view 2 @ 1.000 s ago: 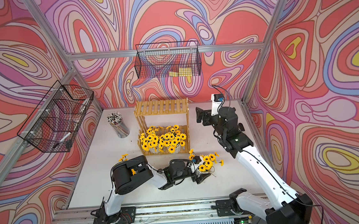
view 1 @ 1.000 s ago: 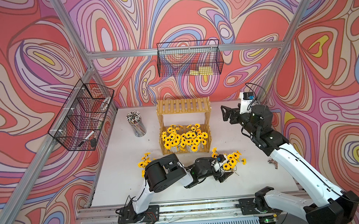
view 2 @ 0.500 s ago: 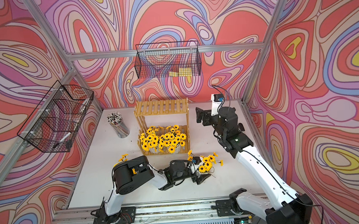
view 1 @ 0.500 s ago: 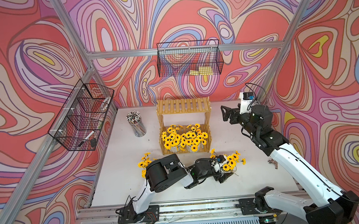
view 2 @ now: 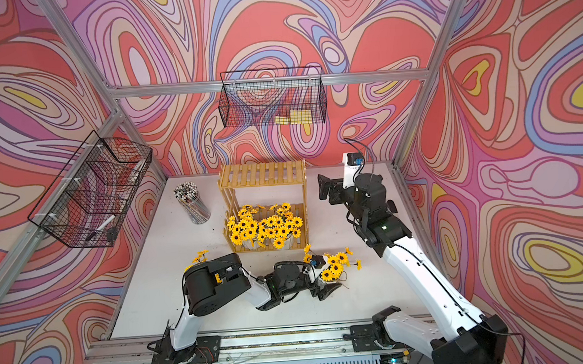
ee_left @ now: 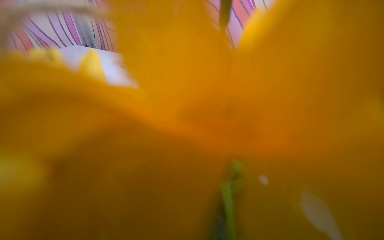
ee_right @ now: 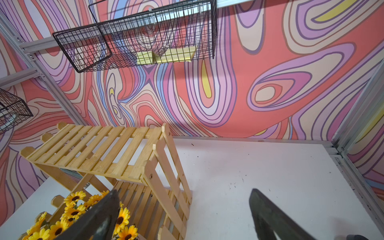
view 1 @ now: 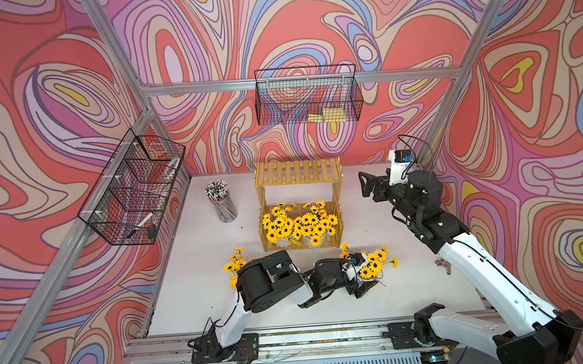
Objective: Take the sunflower pots off the shelves
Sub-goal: Place the sunflower pot at the center of the board.
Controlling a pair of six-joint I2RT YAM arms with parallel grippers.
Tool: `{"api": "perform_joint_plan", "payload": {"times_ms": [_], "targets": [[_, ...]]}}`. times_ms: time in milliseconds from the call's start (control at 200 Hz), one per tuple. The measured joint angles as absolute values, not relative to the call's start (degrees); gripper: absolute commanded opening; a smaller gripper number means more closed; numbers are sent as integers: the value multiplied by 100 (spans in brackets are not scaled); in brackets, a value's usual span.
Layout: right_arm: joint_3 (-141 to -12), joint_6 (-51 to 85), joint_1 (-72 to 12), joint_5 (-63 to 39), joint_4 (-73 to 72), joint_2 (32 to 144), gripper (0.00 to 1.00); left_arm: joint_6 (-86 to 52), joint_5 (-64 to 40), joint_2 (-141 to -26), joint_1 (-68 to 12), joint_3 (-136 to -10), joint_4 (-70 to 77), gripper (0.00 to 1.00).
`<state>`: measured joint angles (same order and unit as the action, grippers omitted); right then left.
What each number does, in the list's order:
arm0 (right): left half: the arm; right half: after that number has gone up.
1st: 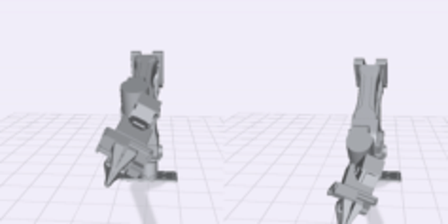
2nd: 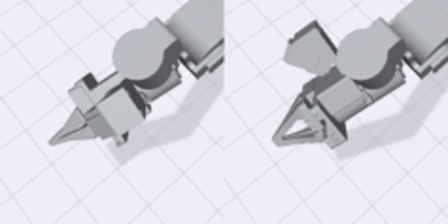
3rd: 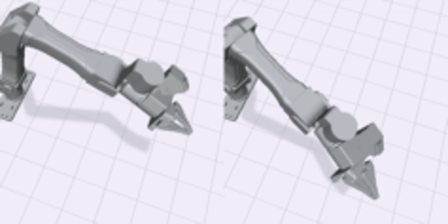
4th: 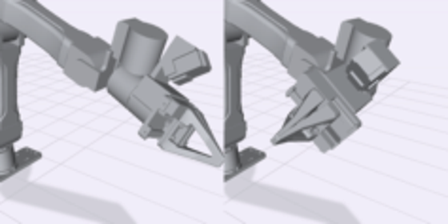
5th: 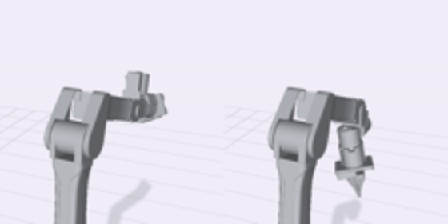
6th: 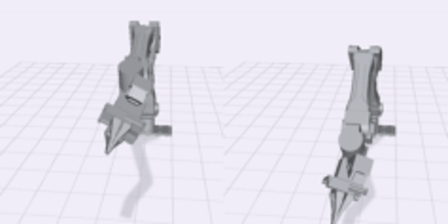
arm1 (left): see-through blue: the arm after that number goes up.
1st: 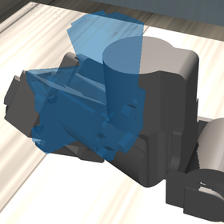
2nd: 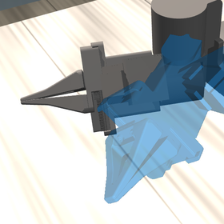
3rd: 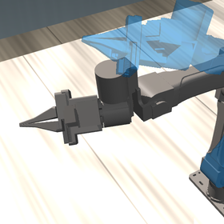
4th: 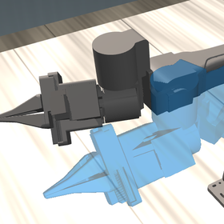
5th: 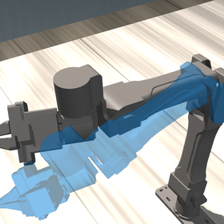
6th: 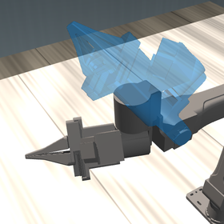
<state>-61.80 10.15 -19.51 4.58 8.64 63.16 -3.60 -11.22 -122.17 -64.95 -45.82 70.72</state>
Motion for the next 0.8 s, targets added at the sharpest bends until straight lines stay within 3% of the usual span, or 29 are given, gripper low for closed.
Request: {"api": "perform_joint_plan", "payload": {"times_ms": [796], "targets": [[-6180,1015,-1951,403,869,6316,98,115,-993,-11981,-6501,-4088,7155,100]]}}
